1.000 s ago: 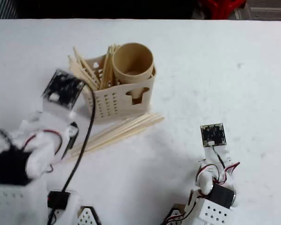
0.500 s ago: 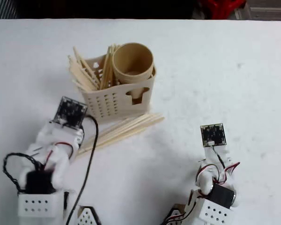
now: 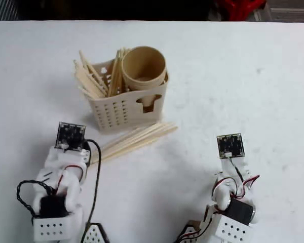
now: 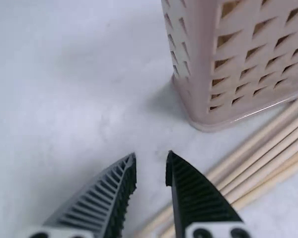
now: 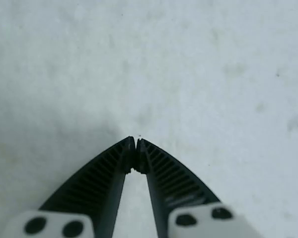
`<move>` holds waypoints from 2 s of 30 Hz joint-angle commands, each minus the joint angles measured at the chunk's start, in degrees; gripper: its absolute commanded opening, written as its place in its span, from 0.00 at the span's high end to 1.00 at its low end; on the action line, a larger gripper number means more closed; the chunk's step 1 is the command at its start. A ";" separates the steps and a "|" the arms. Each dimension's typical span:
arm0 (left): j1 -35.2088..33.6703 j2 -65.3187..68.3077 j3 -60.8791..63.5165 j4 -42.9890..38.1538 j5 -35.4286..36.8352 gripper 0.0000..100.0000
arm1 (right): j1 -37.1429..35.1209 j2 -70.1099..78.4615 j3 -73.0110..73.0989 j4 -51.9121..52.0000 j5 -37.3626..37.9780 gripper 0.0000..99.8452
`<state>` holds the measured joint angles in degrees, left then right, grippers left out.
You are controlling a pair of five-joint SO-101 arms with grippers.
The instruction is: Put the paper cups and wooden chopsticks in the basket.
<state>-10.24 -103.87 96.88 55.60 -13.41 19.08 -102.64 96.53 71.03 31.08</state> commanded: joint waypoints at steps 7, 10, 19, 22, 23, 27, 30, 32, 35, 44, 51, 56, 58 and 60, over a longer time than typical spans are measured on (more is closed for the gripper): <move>-0.57 -0.31 0.09 11.43 0.70 0.88 | -0.40 -0.48 0.35 -0.84 -0.62 0.98; -0.57 -0.40 0.09 18.55 0.88 0.88 | -0.40 -0.48 0.35 -0.84 -0.62 0.98; -0.57 -0.31 0.09 17.93 0.88 0.88 | -0.40 -0.48 0.35 -0.84 -0.62 0.98; -0.57 -0.31 0.09 17.93 0.88 0.88 | -0.40 -0.48 0.35 -0.84 -0.62 0.98; -0.57 -0.31 0.09 17.93 0.88 0.88 | -0.40 -0.48 0.35 -0.84 -0.62 0.98; -0.57 -0.31 0.09 17.93 0.88 0.88 | -0.40 -0.48 0.35 -0.84 -0.62 0.98; -0.57 -0.31 0.09 17.93 0.88 0.88 | -0.40 -0.48 0.35 -0.84 -0.62 0.98; -0.57 -0.31 0.09 17.93 0.88 0.88 | -0.40 -0.48 0.35 -0.84 -0.62 0.98; -0.57 -0.31 0.09 17.93 0.88 0.88 | -0.40 -0.48 0.35 -0.84 -0.62 0.98; -0.57 -0.31 0.09 17.93 0.88 0.88 | -0.40 -0.48 0.35 -0.84 -0.62 0.98; -0.57 -0.31 0.09 17.93 0.88 0.88 | -0.40 -0.48 0.35 -0.84 -0.62 0.98; -0.57 -0.31 0.09 17.93 0.88 0.88 | -0.40 -0.48 0.35 -0.84 -0.62 0.98; -0.57 -0.31 0.09 17.93 0.88 0.88 | -0.40 -0.48 0.35 -0.84 -0.62 0.98; -0.57 -0.31 0.09 17.93 0.88 0.88 | -0.40 -0.48 0.35 -0.84 -0.62 0.98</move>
<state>-10.24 -103.87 97.14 73.19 -13.14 19.08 -102.64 96.53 71.03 31.08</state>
